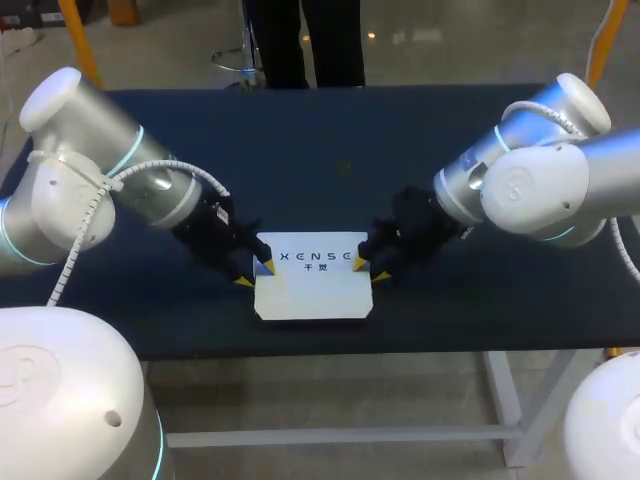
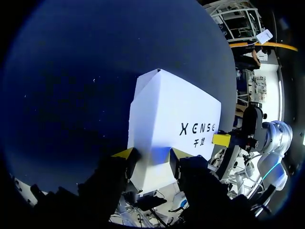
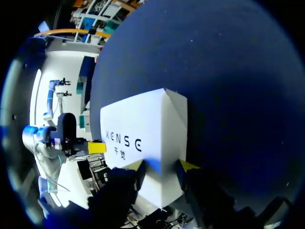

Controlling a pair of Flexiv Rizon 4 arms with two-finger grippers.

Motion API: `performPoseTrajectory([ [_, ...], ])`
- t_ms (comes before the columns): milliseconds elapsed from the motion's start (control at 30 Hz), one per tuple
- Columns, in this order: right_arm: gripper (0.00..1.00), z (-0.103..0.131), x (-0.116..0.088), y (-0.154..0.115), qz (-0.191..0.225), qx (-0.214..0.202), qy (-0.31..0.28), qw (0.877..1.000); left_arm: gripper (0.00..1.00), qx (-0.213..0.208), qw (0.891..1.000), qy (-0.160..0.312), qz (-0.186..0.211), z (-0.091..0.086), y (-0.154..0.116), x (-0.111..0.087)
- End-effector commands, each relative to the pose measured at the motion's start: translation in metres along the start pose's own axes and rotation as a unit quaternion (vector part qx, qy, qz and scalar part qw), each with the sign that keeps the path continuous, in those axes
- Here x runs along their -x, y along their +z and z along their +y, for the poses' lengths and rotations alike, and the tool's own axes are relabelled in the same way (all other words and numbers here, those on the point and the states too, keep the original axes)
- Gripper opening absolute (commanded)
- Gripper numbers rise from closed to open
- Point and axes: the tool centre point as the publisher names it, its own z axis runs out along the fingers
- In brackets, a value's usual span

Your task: Assemble the packaging by folding the flat box into shape, placing the metal phone stand inside, and closing the box properly

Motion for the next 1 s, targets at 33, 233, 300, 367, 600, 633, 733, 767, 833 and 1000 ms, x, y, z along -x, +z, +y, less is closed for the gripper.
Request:
performPoseTrajectory([
  [33, 0.47, 0.004, -0.002, 0.001, 0.002, -0.009, 0.002, 1.0, 0.49, 0.003, 1.0, -0.001, -0.002, -0.003, 0.003, -0.006],
  [233, 0.49, 0.006, -0.002, -0.004, 0.001, -0.011, 0.006, 1.0, 0.49, 0.004, 1.0, -0.005, -0.003, -0.003, -0.001, -0.007],
  [300, 0.49, 0.006, -0.003, -0.004, 0.001, -0.011, 0.006, 1.0, 0.49, 0.004, 1.0, -0.005, -0.004, -0.003, -0.001, -0.008],
  [367, 0.48, 0.006, -0.003, -0.005, 0.002, -0.012, 0.007, 1.0, 0.49, 0.006, 1.0, -0.006, -0.004, -0.003, -0.001, -0.008],
  [600, 0.49, 0.007, -0.005, -0.009, 0.002, -0.016, 0.011, 1.0, 0.51, 0.013, 1.0, -0.012, -0.006, -0.004, -0.003, -0.01],
  [633, 0.49, 0.007, -0.005, -0.009, 0.001, -0.017, 0.012, 1.0, 0.51, 0.015, 1.0, -0.013, -0.007, -0.004, -0.003, -0.01],
  [733, 0.48, 0.008, -0.006, -0.01, 0.001, -0.022, 0.016, 1.0, 0.51, 0.018, 1.0, -0.015, -0.009, -0.004, -0.003, -0.011],
  [767, 0.48, 0.008, -0.006, -0.01, 0.001, -0.023, 0.016, 1.0, 0.51, 0.018, 1.0, -0.016, -0.01, -0.004, -0.004, -0.011],
  [833, 0.48, 0.009, -0.007, -0.01, 0.002, -0.025, 0.018, 1.0, 0.51, 0.021, 1.0, -0.018, -0.01, -0.004, -0.004, -0.012],
  [1000, 0.48, 0.01, -0.007, -0.01, 0.001, -0.032, 0.025, 0.999, 0.51, 0.026, 0.999, -0.021, -0.013, -0.005, -0.004, -0.012],
])
